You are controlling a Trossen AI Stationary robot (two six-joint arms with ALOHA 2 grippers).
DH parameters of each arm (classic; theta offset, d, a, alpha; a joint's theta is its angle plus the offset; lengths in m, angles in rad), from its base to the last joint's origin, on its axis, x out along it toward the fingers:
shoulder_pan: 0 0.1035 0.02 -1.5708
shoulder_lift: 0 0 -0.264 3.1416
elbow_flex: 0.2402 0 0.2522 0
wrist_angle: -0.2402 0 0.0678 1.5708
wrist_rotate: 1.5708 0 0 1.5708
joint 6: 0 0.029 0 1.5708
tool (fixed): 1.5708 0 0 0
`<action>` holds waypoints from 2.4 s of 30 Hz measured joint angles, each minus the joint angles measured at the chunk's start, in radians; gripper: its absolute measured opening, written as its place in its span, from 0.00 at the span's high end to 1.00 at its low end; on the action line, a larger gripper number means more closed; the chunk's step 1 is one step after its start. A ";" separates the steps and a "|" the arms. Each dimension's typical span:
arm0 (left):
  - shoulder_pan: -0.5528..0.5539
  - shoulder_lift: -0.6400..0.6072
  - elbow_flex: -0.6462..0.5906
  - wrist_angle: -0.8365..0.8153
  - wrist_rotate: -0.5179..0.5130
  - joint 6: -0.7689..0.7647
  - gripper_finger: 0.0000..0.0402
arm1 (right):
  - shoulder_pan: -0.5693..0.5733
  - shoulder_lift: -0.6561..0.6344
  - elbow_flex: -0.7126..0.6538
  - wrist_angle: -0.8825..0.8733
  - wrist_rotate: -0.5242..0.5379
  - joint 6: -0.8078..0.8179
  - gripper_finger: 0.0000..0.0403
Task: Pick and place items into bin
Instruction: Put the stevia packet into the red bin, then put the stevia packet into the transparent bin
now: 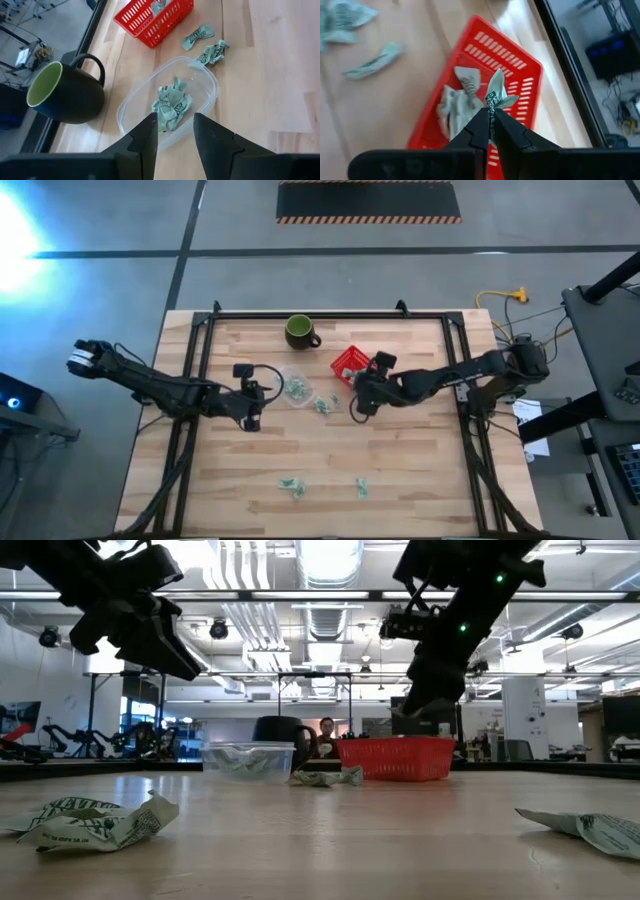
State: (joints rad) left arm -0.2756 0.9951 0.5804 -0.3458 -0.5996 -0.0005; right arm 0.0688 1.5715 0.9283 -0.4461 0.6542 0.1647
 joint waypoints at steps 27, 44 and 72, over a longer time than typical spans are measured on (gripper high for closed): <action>-0.015 0.276 0.006 0.389 0.257 0.243 0.73 | -0.041 -0.012 -0.006 0.017 -0.008 -0.041 0.65; 0.038 0.641 0.423 0.135 0.257 0.348 0.73 | 0.095 -0.131 0.014 -0.106 -0.010 -0.008 0.70; 0.222 0.855 0.599 0.067 0.446 0.479 0.73 | 0.549 -0.576 -0.227 -0.331 0.032 0.519 0.78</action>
State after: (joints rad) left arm -0.0532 1.8501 1.1798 -0.2787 -0.1537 0.4786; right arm 0.6179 0.9958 0.7015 -0.7771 0.6866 0.6842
